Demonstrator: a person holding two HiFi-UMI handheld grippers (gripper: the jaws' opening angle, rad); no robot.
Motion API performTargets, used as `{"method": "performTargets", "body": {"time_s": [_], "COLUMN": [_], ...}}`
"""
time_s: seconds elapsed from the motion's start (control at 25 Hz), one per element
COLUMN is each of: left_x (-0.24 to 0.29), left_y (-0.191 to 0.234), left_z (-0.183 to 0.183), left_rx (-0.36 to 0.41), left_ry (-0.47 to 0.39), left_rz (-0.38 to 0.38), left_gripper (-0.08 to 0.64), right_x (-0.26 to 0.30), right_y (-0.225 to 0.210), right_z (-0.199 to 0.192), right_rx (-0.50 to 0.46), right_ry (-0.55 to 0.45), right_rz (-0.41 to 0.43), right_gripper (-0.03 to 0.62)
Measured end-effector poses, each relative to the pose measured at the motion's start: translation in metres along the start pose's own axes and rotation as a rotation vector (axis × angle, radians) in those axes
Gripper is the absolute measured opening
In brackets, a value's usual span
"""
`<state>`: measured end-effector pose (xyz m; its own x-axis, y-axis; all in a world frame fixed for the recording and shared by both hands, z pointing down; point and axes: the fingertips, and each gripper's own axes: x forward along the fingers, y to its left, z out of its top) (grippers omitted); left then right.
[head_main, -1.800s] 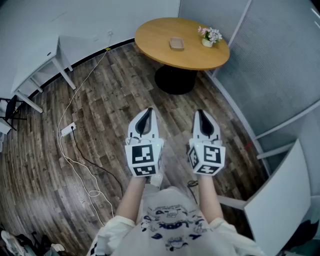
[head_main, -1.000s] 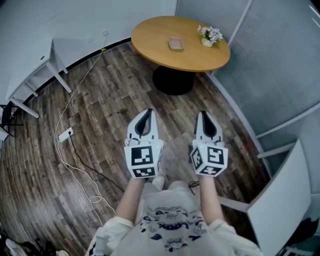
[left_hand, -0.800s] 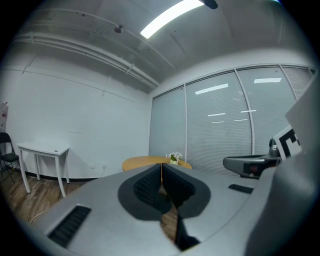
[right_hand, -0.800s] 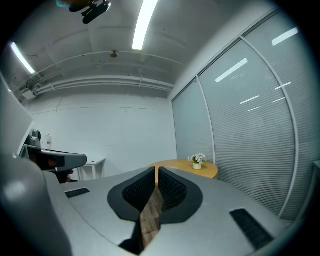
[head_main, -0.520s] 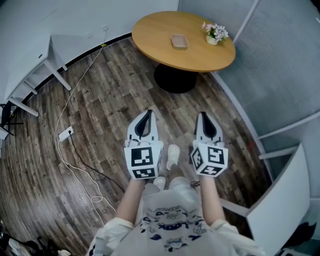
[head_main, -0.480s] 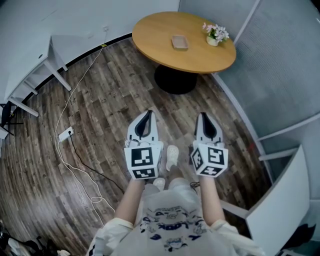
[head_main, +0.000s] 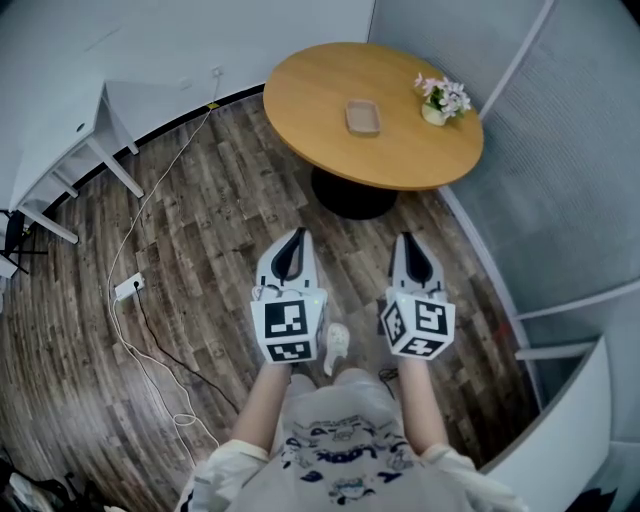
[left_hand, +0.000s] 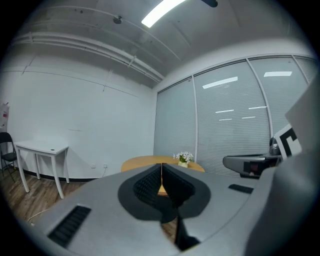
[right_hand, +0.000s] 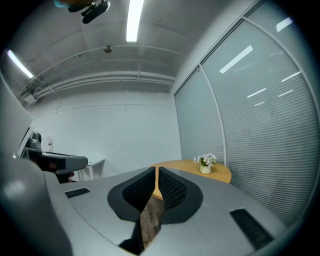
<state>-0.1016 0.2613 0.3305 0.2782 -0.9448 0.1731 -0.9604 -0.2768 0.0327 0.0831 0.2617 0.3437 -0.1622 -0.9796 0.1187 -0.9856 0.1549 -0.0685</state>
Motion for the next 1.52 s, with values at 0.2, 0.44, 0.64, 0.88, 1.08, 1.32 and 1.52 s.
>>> {"method": "performTargets", "body": {"time_s": [0.2, 0.44, 0.64, 0.88, 1.08, 1.32, 1.52], "left_x": [0.063, 0.122, 0.158, 0.196, 0.236, 0.297, 0.350], "left_y": [-0.004, -0.004, 0.000, 0.008, 0.020, 0.029, 0.042], "left_z": [0.018, 0.034, 0.035, 0.029, 0.027, 0.022, 0.028], "left_rx": [-0.011, -0.016, -0.027, -0.032, -0.040, -0.049, -0.051], "left_ry": [-0.001, -0.010, 0.008, 0.040, 0.054, 0.071, 0.084], "left_rz": [0.025, 0.057, 0.076, 0.085, 0.072, 0.052, 0.028], "left_gripper": [0.006, 0.006, 0.006, 0.006, 0.006, 0.006, 0.006], "right_x": [0.062, 0.120, 0.157, 0.195, 0.233, 0.291, 0.342], "right_y": [-0.025, -0.046, -0.059, -0.068, -0.072, -0.092, -0.098], "right_z": [0.016, 0.028, 0.026, 0.020, 0.017, 0.012, 0.020], "right_rx": [0.000, 0.004, 0.018, 0.027, 0.030, 0.037, 0.043], "right_ry": [0.005, 0.009, 0.033, 0.059, 0.077, 0.088, 0.090], "right_rz": [0.033, 0.072, 0.083, 0.088, 0.077, 0.053, 0.037], "right_gripper": [0.020, 0.020, 0.020, 0.020, 0.020, 0.020, 0.020]}}
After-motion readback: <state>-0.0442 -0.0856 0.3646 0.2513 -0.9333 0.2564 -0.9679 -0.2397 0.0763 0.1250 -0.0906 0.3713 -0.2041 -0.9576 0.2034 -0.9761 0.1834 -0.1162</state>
